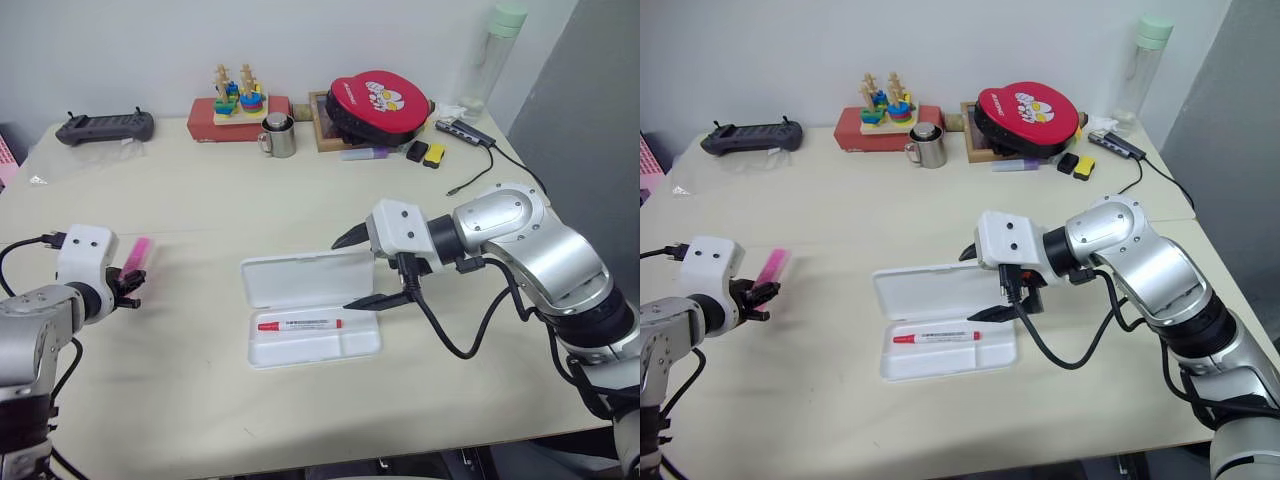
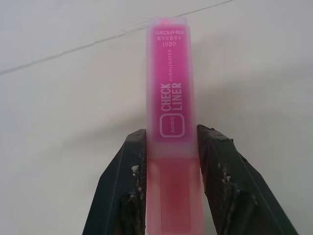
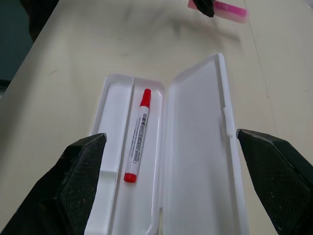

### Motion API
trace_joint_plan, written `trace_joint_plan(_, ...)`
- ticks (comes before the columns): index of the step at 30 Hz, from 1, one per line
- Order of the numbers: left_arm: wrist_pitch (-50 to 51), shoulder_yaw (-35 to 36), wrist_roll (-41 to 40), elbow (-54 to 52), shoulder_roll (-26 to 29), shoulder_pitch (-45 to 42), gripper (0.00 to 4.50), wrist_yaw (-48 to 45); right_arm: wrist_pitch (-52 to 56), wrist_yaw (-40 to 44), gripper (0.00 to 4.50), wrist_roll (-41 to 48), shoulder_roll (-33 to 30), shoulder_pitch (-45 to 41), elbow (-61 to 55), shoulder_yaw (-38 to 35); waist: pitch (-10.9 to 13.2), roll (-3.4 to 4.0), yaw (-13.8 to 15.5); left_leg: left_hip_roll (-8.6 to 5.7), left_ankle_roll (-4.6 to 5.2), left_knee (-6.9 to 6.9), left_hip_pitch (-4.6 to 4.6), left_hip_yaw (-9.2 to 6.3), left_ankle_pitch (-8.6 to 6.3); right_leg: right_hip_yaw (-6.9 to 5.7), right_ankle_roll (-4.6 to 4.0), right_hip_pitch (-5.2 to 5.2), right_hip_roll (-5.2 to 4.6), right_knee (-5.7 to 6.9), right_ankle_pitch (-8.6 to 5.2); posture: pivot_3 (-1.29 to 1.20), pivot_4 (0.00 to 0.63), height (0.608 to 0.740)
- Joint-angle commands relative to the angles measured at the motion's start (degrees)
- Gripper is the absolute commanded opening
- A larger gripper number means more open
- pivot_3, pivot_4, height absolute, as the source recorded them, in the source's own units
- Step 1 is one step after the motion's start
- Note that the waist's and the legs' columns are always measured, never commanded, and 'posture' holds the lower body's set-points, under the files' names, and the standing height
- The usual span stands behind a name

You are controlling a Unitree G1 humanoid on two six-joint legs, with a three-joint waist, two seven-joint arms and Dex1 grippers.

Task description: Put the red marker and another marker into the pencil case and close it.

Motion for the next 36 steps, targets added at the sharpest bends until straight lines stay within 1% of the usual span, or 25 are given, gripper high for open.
trace_joint_plan(1,-5.8,5.4,2.6,-8.4,5.7,8.1,1.21,-7.5,-3.7,2.6,4.50,-0.4,-2.4,0.7,0.5,-2.3,0.0,0.00,0.0,0.01,-0.01,0.00,0.02,0.03,-0.02,0.00,0.00,0.00,0.00,-0.03,0.00,0.00,0.150,0.740)
trace_joint_plan(3,-10.2,7.8,4.4,-11.4,8.3,12.8,1.21,-11.7,-4.3,2.9,4.50,-0.5,-2.7,1.0,0.8,-2.3,0.1,-0.08,0.0,0.07,0.00,-0.05,0.02,-0.01,-0.02,-0.03,-0.01,-0.04,0.03,0.00,0.00,0.00,0.150,0.740)
trace_joint_plan(5,-12.1,9.3,4.8,-12.6,9.0,15.2,1.21,-14.0,-4.6,3.0,4.50,-0.5,-2.7,1.2,0.8,-2.4,0.1,-0.03,0.1,0.07,-0.01,-0.09,0.03,-0.01,-0.01,-0.04,-0.03,-0.07,0.05,0.03,-0.01,0.00,0.150,0.740)
trace_joint_plan(8,-14.1,13.6,0.1,-19.6,10.0,19.8,1.21,-25.1,-4.9,3.7,4.50,-0.1,-2.7,1.2,0.7,-2.5,0.1,-0.03,0.1,0.06,0.00,-0.07,0.03,0.03,-0.01,-0.03,-0.03,-0.04,0.06,0.00,-0.02,0.00,0.150,0.740)
trace_joint_plan(10,-14.3,13.7,-2.9,-23.1,10.9,20.3,1.21,-29.7,-5.2,3.9,4.50,-0.3,-2.5,1.0,1.1,-2.5,0.1,-0.03,0.1,0.05,0.00,-0.02,0.03,0.10,-0.02,0.02,-0.03,0.01,0.05,-0.07,-0.02,0.00,0.150,0.740)
trace_joint_plan(15,-15.3,6.8,-6.3,-26.2,11.6,15.5,1.21,-31.9,-5.7,4.2,4.50,-0.7,-2.2,0.7,1.6,-2.3,0.2,0.01,0.3,0.05,0.00,0.01,0.04,0.08,-0.01,0.00,-0.02,0.04,0.07,-0.05,-0.02,0.00,0.150,0.740)
trace_joint_plan(17,-17.1,2.1,-5.6,-25.7,9.8,12.6,1.21,-30.2,-5.7,4.2,4.50,-0.7,-2.1,0.6,1.8,-2.3,0.2,0.02,0.2,0.06,0.00,0.02,0.05,0.08,-0.01,0.02,-0.02,0.04,0.09,-0.03,-0.02,0.00,0.150,0.740)
trace_joint_plan(20,-21.0,-5.5,-1.3,-24.7,8.9,11.4,1.21,-28.9,-5.5,3.8,4.50,-0.9,-1.9,0.6,1.8,-2.3,0.2,0.01,0.1,0.06,0.01,0.03,0.04,0.08,-0.01,0.03,-0.02,0.05,0.11,-0.02,-0.01,0.00,0.150,0.740)
trace_joint_plan(23,-23.2,-11.0,1.3,-23.8,8.2,9.7,1.21,-27.9,-5.2,3.4,4.50,-1.0,-1.9,0.6,1.6,-2.3,0.2,0.02,0.0,0.07,0.01,0.03,0.04,0.09,-0.02,0.05,-0.02,0.04,0.12,-0.02,-0.01,0.00,0.150,0.740)
trace_joint_plan(25,-25.9,-16.9,4.8,-23.5,7.0,7.3,1.21,-26.9,-4.6,3.2,4.50,-0.8,-2.2,0.9,0.9,-2.6,0.2,0.02,0.1,0.07,0.02,0.02,0.03,0.05,-0.02,0.01,-0.02,0.03,0.12,0.00,-0.01,0.00,0.150,0.740)
trace_joint_plan(27,-27.1,-20.9,6.7,-23.0,5.7,5.0,1.21,-26.2,-4.0,3.0,4.50,-0.5,-2.4,1.1,0.5,-2.7,0.2,0.03,0.2,0.06,0.02,0.03,0.03,0.06,-0.02,0.02,-0.02,0.04,0.12,0.00,-0.01,0.00,0.150,0.740)
trace_joint_plan(32,-30.0,-25.1,8.9,-20.2,4.4,1.6,1.21,-27.4,-3.6,2.7,4.50,-0.7,-2.3,1.0,0.4,-2.7,0.2,0.03,0.3,0.06,0.02,0.10,0.03,0.06,-0.02,0.03,-0.01,0.06,0.13,0.03,0.00,0.00,0.150,0.740)
trace_joint_plan(36,-31.9,-26.3,8.8,-18.6,4.2,0.9,1.21,-29.4,-3.3,2.5,4.50,-0.7,-2.3,0.8,0.4,-2.7,0.2,0.03,0.2,0.09,0.03,0.10,0.04,0.05,-0.02,0.03,-0.02,0.06,0.19,0.04,-0.01,0.00,0.150,0.740)
